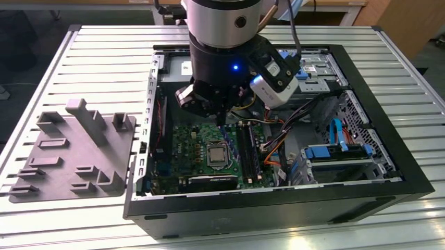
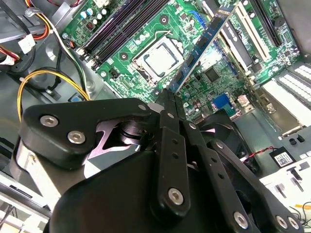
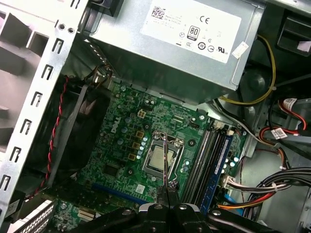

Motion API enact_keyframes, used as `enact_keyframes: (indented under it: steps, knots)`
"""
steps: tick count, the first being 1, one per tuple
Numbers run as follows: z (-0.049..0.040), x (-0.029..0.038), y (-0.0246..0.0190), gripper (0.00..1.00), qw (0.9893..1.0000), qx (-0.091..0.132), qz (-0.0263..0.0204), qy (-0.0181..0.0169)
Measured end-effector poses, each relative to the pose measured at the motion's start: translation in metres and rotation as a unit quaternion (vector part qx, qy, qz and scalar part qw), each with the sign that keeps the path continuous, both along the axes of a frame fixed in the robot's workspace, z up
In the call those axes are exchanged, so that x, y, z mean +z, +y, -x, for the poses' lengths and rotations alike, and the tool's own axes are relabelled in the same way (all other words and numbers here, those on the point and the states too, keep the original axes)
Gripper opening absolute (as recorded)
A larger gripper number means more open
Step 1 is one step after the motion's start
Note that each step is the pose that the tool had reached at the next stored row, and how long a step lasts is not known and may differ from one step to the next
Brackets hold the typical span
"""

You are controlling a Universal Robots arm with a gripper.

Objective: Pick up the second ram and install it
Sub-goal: 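Insert the second ram into the second slot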

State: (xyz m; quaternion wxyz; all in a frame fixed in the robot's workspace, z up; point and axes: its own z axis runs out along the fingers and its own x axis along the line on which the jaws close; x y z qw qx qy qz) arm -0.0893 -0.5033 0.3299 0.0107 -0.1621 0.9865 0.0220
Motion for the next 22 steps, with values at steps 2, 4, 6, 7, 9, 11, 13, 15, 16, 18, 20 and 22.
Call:
enact_keyframes:
  steps: [2,4,6,7,9,11,13,15,16,18,20,22]
  knots:
    - [0.0000,-0.0001,0.0000,0.11,1.0000,-0.004,0.0000,0.0000]
    - [0.0000,-0.0002,0.0000,0.11,0.9999,-0.011,0.0000,0.0000]
    - [-0.0001,-0.0003,0.0000,0.11,0.9998,-0.020,0.0000,0.0000]
    - [-0.0001,-0.0003,0.0000,0.11,0.9997,-0.024,0.0000,0.0000]
    - [-0.0001,-0.0005,0.0000,0.11,0.9994,-0.034,0.0000,0.0000]
    - [-0.0001,-0.0007,0.0000,0.11,0.9990,-0.045,0.0000,0.0000]
    - [-0.0001,-0.0009,0.0000,0.11,0.9984,-0.057,0.0000,0.0000]
    - [-0.0001,-0.0010,0.0000,0.11,0.9976,-0.069,0.0000,0.0000]
    - [-0.0001,-0.0011,0.0000,0.11,0.9973,-0.074,0.0000,0.0000]
    - [-0.0001,-0.0011,0.0000,0.11,0.9968,-0.079,0.0000,0.0000]
    - [-0.0001,-0.0012,0.0000,0.11,0.9966,-0.082,0.0000,0.0000]
    - [-0.0001,-0.0014,0.0000,0.11,0.9957,-0.092,0.0000,0.0000]
